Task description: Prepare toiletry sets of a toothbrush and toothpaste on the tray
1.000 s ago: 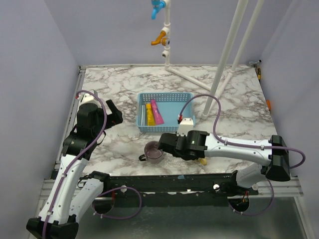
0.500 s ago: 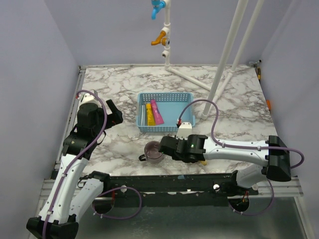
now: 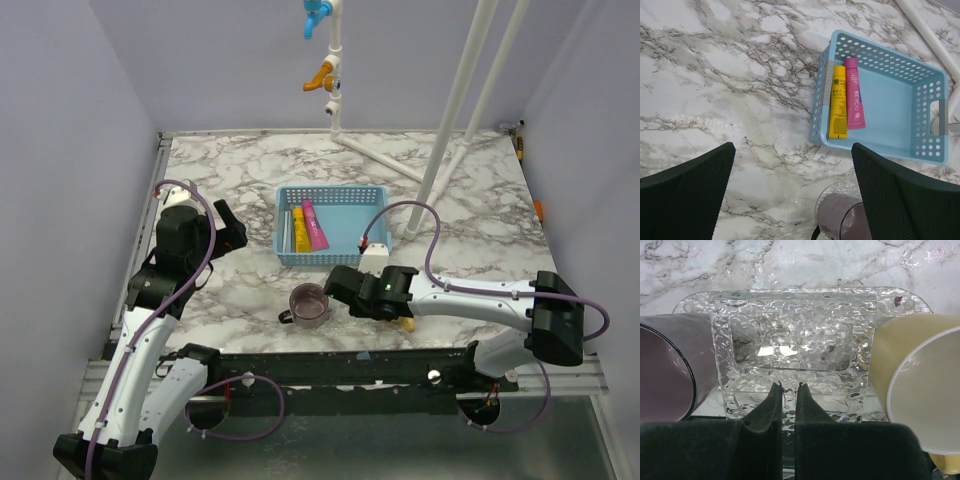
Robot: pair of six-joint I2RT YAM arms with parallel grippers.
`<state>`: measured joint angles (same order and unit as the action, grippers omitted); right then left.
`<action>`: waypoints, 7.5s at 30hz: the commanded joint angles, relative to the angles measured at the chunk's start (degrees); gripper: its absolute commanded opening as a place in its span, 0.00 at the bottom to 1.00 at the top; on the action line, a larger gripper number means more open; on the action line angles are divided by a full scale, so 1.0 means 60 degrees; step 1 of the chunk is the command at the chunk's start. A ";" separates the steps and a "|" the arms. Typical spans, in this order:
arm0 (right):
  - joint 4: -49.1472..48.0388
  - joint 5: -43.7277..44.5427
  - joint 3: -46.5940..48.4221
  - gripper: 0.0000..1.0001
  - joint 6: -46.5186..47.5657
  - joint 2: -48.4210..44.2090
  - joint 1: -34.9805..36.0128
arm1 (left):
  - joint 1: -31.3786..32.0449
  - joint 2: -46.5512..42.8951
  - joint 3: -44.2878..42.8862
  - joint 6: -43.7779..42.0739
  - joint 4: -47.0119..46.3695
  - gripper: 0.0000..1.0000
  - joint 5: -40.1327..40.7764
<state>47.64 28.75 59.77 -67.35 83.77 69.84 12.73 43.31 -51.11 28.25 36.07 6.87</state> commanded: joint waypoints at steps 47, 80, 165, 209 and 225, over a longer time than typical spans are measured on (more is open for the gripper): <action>-0.0049 -0.0699 -0.0353 0.06 0.0261 -0.0240 -0.0151 | -0.0056 0.0032 -0.0153 0.0052 -0.0080 0.99 -0.0048; 0.1320 0.0399 0.3174 0.43 0.2205 0.0183 -0.0477 | -0.0060 0.0205 -0.0197 0.0008 -0.0036 0.99 -0.0142; -0.2746 -0.4207 0.6770 0.22 0.7087 0.7443 -0.4860 | -0.0126 0.1292 -0.0183 -0.0314 -0.0490 0.99 -0.1477; -0.1656 -0.5327 0.3572 0.18 1.0196 0.0151 -0.3536 | -0.0056 0.1352 0.0167 0.0683 -0.1855 0.99 -0.6809; -0.0344 -0.6065 0.3471 0.20 1.0548 -0.1293 -0.2222 | 0.0343 0.1300 0.0428 0.1630 -0.2244 0.99 -1.1731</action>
<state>43.40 -5.56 80.49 -5.65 77.65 54.92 13.82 52.66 -48.25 37.15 22.98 -54.72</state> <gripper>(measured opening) 0.199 0.989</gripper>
